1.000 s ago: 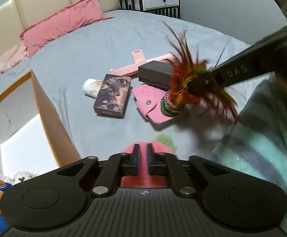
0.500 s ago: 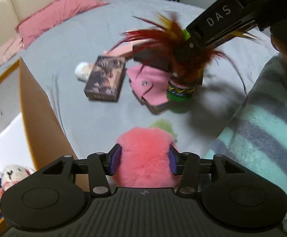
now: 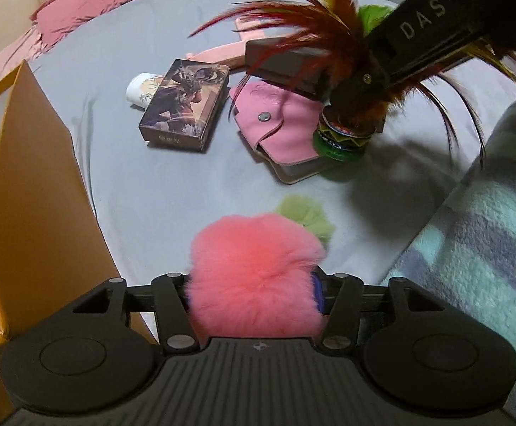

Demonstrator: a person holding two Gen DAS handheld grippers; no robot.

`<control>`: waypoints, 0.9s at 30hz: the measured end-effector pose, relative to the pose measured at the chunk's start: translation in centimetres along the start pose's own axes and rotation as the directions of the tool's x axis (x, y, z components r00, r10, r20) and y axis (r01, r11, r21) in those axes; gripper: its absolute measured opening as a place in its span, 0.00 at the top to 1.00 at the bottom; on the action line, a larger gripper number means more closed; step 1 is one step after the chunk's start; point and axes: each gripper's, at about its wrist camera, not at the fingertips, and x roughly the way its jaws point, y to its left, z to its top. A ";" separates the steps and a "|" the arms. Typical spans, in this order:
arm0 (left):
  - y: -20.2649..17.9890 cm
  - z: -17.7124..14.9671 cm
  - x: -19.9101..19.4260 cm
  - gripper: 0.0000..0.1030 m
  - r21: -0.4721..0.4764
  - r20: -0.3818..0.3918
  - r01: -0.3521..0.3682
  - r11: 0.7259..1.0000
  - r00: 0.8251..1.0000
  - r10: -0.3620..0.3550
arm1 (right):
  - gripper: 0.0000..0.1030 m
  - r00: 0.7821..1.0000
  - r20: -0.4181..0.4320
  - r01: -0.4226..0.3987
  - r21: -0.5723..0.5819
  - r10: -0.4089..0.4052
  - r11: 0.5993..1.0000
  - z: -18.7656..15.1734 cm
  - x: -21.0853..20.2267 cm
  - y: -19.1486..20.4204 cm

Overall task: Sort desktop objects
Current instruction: 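Lift the pink ball and feather toy off the pile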

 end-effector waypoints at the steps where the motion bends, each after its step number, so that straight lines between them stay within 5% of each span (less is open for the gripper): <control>1: 0.1 0.0 -0.1 0.46 -0.006 0.004 0.002 1.000 1.000 -0.002 | 0.86 1.000 0.004 -0.002 0.001 0.002 1.000 0.0 0.0 0.0; 6: 0.4 -0.1 -1.5 0.53 -0.035 0.037 0.009 0.999 0.999 -0.008 | 0.87 0.999 0.037 -0.012 -0.004 0.013 1.000 -0.1 -0.5 0.0; 14: 1.8 -0.1 -6.5 0.78 -0.117 0.125 0.075 0.990 0.990 -0.060 | 0.87 0.991 0.134 -0.024 -0.042 0.030 0.999 -0.7 -3.1 0.9; 20: 2.4 -0.5 -8.1 0.83 -0.131 0.171 0.069 0.989 0.984 -0.046 | 0.87 0.986 0.163 -0.019 -0.038 0.025 0.999 -0.7 -4.5 1.5; 27: 4.1 -1.2 -12.6 0.84 -0.186 0.285 0.117 0.975 0.957 -0.060 | 0.87 0.979 0.193 -0.051 -0.058 0.061 0.997 -0.9 -7.0 3.2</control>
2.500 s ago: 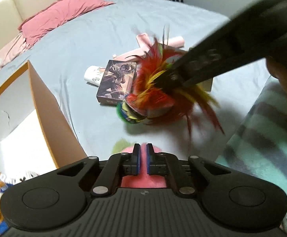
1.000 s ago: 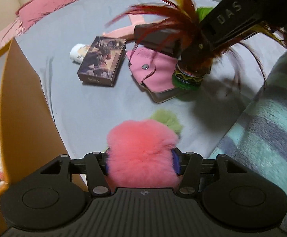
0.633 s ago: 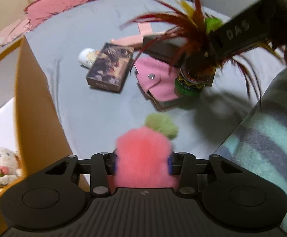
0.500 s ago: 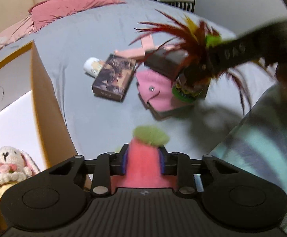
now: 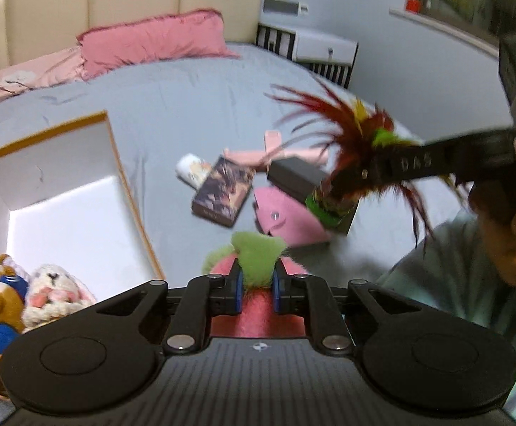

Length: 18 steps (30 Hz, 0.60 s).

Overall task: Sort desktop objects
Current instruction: 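Lift the pink ball and feather toy off the pile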

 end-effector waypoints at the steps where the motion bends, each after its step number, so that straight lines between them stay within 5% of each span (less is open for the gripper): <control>1: 0.2 0.2 -0.7 0.84 -0.012 0.017 0.001 1.000 1.000 0.000 | 0.87 1.000 0.007 -0.010 -0.003 0.010 1.000 0.2 -0.3 0.4; 10: 4.3 3.1 -7.7 0.85 -0.124 0.178 -0.035 0.992 0.982 0.057 | 0.87 0.983 0.068 -0.167 -0.048 0.170 0.985 2.3 -2.6 4.8; 18: 9.1 4.2 -8.4 0.85 -0.208 0.162 -0.141 0.968 0.971 0.176 | 0.87 0.945 0.044 -0.316 -0.122 0.323 0.941 3.7 -1.1 10.2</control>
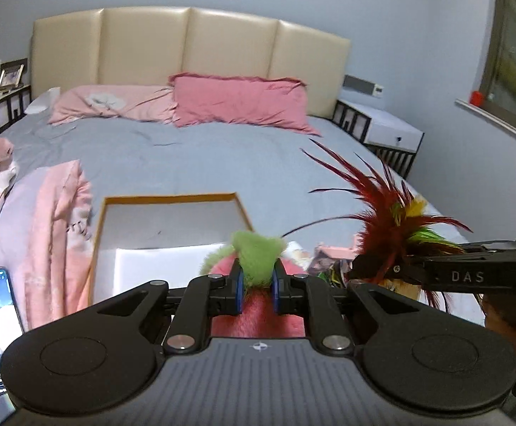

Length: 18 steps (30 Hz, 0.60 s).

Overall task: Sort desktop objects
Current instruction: 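Lift the pink ball and feather toy off the pile, then carry the pink ball and feather toy over the white box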

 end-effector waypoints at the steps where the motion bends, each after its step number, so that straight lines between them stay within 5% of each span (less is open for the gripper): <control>1: 0.5 -0.1 0.4 0.85 -0.009 -0.012 -0.004 1.000 1.000 0.004 | 0.87 1.000 -0.007 -0.009 -0.003 0.009 1.000 0.1 0.6 0.4; 12: 1.1 -3.2 7.4 0.85 -0.020 -0.199 0.035 0.999 0.979 -0.038 | 0.88 0.994 -0.104 0.009 -0.031 -0.013 0.999 0.0 5.9 1.5; 18: 0.2 -4.7 8.6 0.84 0.067 -0.260 0.026 0.997 0.966 -0.008 | 0.87 0.992 -0.125 0.022 -0.080 -0.032 0.997 -0.1 7.6 1.9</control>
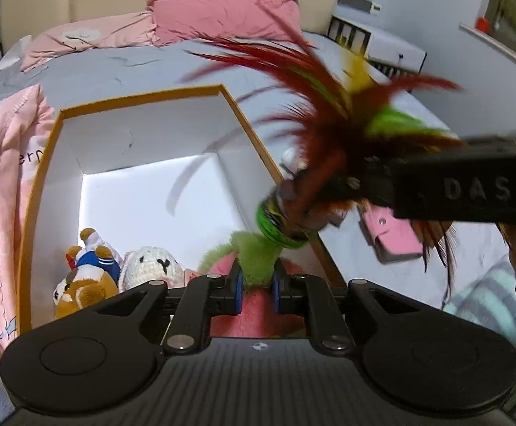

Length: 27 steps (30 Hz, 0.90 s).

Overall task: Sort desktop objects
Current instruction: 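Carry the pink ball and feather toy over the white box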

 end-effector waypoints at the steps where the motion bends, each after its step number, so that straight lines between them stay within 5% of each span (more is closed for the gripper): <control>1: 0.0 -0.2 0.1 0.83 0.004 -0.010 -0.001 1.000 1.000 0.001 | 0.87 1.000 -0.004 0.006 -0.011 -0.006 1.000 0.1 0.3 0.1; 8: 0.7 -0.9 0.5 0.83 -0.011 -0.062 0.010 1.000 0.998 -0.011 | 0.87 0.999 -0.029 0.035 -0.087 -0.037 0.996 0.2 1.9 0.8; 16: 2.1 -1.2 -1.8 0.82 -0.068 -0.026 0.041 0.997 0.999 -0.043 | 0.87 0.997 -0.047 0.057 -0.145 -0.065 0.988 0.7 2.9 1.5; 27: 4.2 -1.2 -3.7 0.81 -0.147 -0.016 -0.032 0.989 0.999 0.030 | 0.87 0.989 -0.095 0.085 -0.251 -0.112 0.964 1.2 6.6 3.1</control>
